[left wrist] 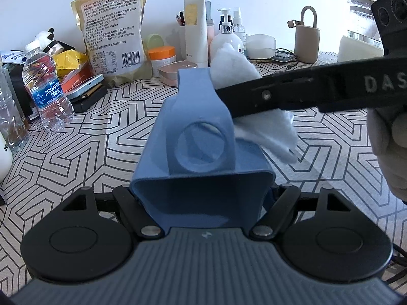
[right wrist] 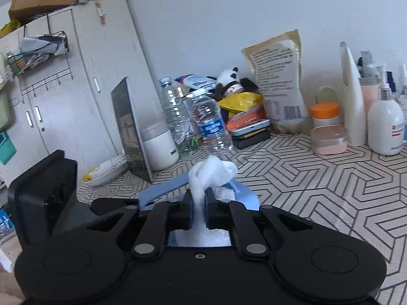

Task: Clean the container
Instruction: 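Wipe the cloth across the container's side wall with the right tool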

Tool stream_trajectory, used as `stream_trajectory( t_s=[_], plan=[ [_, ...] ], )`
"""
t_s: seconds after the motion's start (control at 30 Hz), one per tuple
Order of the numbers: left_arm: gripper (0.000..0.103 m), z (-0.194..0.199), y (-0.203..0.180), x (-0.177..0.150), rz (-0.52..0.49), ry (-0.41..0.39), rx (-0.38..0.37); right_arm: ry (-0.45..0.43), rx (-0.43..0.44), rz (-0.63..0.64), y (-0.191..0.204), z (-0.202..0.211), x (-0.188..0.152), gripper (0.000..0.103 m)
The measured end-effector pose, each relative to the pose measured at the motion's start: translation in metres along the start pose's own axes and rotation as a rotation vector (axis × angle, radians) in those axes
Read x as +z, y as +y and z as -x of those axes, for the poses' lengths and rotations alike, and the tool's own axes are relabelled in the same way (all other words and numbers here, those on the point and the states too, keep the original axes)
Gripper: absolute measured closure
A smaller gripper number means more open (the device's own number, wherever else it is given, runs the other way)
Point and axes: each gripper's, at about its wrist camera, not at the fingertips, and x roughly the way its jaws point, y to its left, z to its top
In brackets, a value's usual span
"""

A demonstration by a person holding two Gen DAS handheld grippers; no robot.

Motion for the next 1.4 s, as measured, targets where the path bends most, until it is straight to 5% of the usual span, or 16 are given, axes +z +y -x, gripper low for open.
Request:
stream_trajectory(
  t_s=[0.23,0.77,1.03,1.2,1.4],
  plan=[
    [0.026,0.001,-0.002,0.000,0.001,0.000,-0.001,0.009,0.078,0.027,0.011,0.003,-0.005,0.095],
    [0.026,0.001,-0.002,0.000,0.004,0.000,-0.003,-0.018,-0.076,-0.003,-0.003,0.007,-0.003,0.094],
    [0.026,0.001,0.000,0.001,0.004,0.002,-0.005,-0.014,-0.040,0.016,0.003,0.010,-0.006,0.090],
    [0.026,0.000,-0.001,0.001,0.003,0.002,-0.003,0.002,0.066,-0.011,0.006,0.011,-0.007,0.090],
    [0.026,0.000,-0.001,0.000,0.000,0.001,-0.002,-0.005,-0.016,-0.089,-0.010,0.018,-0.007,0.090]
  ],
)
